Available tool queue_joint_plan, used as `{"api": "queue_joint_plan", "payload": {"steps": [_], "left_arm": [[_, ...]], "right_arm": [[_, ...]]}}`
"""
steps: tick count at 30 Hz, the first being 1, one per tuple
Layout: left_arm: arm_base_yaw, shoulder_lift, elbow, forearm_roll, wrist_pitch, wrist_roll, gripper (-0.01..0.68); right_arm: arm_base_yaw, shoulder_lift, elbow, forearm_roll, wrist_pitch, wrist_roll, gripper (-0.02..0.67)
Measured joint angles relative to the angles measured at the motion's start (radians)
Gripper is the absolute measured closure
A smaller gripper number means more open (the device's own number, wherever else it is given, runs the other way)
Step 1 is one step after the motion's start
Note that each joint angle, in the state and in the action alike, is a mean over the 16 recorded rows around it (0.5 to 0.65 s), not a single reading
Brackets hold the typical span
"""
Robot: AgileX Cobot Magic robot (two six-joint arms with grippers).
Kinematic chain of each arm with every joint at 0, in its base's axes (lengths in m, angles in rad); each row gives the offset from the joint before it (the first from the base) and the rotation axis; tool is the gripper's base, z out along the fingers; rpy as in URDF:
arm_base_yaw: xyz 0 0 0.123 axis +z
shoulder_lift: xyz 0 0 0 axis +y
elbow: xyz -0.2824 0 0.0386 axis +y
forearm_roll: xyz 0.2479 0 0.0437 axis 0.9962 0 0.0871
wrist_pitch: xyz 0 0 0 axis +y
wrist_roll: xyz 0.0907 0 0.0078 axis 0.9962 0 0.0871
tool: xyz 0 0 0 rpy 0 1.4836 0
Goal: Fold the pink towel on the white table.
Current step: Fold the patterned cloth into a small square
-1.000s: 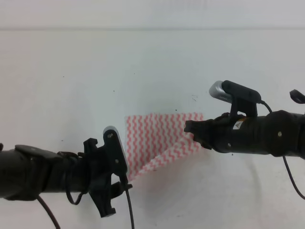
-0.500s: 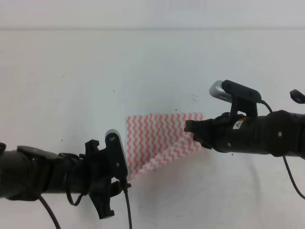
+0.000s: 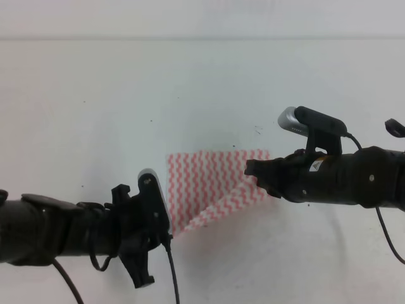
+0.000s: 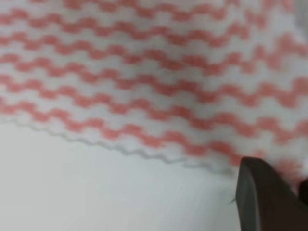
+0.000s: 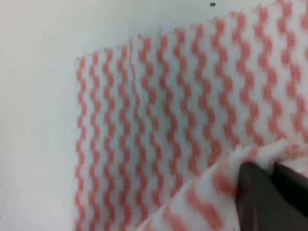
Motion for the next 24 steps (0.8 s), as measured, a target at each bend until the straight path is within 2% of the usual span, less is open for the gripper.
{"api": "queue_joint_plan", "payload": {"steps": [11, 24], "left_arm": [[0.0, -0.001, -0.023, -0.124, -0.023, -0.002, 0.673], [0.0, 0.007, -0.076, -0.136, -0.047, -0.022, 0.673]], "right_arm": [[-0.001, -0.004, 0.0, -0.001, -0.008, -0.001, 0.651], [-0.005, -0.001, 0.0, 0.0, -0.03, 0.0, 0.651]]}}
